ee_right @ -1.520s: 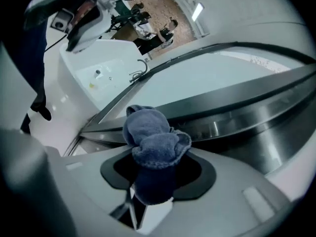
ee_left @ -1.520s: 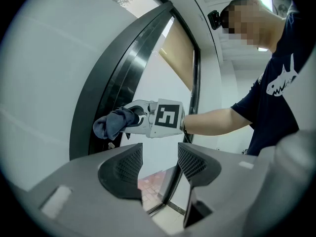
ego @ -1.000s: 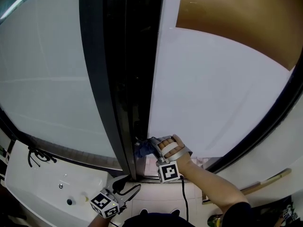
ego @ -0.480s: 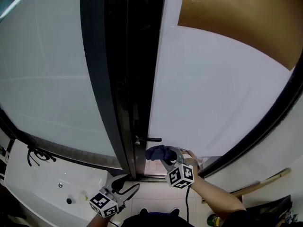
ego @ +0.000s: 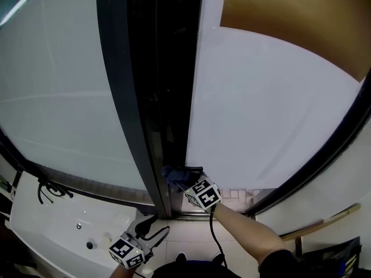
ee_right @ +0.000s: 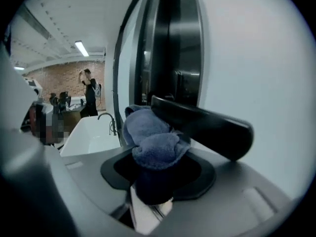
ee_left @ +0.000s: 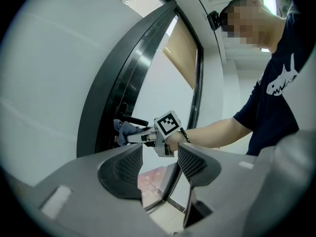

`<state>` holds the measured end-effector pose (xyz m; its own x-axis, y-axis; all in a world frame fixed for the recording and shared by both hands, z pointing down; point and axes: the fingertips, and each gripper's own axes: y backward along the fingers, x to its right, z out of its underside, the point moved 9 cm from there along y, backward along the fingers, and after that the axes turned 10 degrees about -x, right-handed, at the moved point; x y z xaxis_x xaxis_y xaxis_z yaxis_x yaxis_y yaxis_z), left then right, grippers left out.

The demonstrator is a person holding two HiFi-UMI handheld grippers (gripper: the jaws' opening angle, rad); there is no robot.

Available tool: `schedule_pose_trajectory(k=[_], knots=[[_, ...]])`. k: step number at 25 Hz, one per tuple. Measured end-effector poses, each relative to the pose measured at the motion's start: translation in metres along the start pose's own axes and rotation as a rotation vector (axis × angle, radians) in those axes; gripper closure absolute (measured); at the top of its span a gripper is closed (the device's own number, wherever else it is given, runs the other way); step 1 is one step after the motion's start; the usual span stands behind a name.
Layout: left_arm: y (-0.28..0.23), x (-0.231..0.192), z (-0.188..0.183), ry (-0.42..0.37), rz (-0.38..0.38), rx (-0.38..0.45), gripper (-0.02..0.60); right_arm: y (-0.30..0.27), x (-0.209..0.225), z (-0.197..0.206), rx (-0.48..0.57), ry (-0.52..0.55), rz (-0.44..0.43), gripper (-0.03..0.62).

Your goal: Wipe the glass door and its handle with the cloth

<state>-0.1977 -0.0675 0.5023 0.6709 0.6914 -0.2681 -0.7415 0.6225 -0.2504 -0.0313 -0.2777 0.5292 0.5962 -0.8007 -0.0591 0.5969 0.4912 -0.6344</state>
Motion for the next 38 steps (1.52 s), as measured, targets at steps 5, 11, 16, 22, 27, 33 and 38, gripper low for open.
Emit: schedule_pose_trajectory(k=[5, 11, 16, 22, 27, 33, 38], knots=[[0.01, -0.006, 0.006, 0.02, -0.034, -0.009, 0.36, -0.016, 0.013, -0.008, 0.084, -0.195, -0.04, 0.421], [0.009, -0.011, 0.007, 0.025, -0.039, -0.014, 0.36, -0.028, 0.017, -0.007, 0.098, -0.243, -0.07, 0.424], [-0.002, -0.01, 0.002, 0.013, -0.011, -0.015, 0.36, -0.027, 0.021, -0.002, 0.068, -0.211, -0.055, 0.425], [-0.007, -0.008, -0.004, 0.0, -0.001, -0.016, 0.36, -0.028, 0.029, 0.019, 0.014, -0.236, -0.032, 0.427], [-0.003, -0.011, 0.001, 0.007, -0.007, -0.007, 0.36, -0.018, 0.026, 0.018, 0.025, -0.268, -0.037, 0.428], [0.004, -0.016, 0.004, 0.016, -0.023, -0.007, 0.36, -0.01, 0.023, 0.001, 0.101, -0.379, -0.111, 0.43], [0.002, -0.012, 0.0, 0.014, -0.018, -0.015, 0.36, -0.028, 0.019, 0.002, 0.079, -0.379, -0.145, 0.43]])
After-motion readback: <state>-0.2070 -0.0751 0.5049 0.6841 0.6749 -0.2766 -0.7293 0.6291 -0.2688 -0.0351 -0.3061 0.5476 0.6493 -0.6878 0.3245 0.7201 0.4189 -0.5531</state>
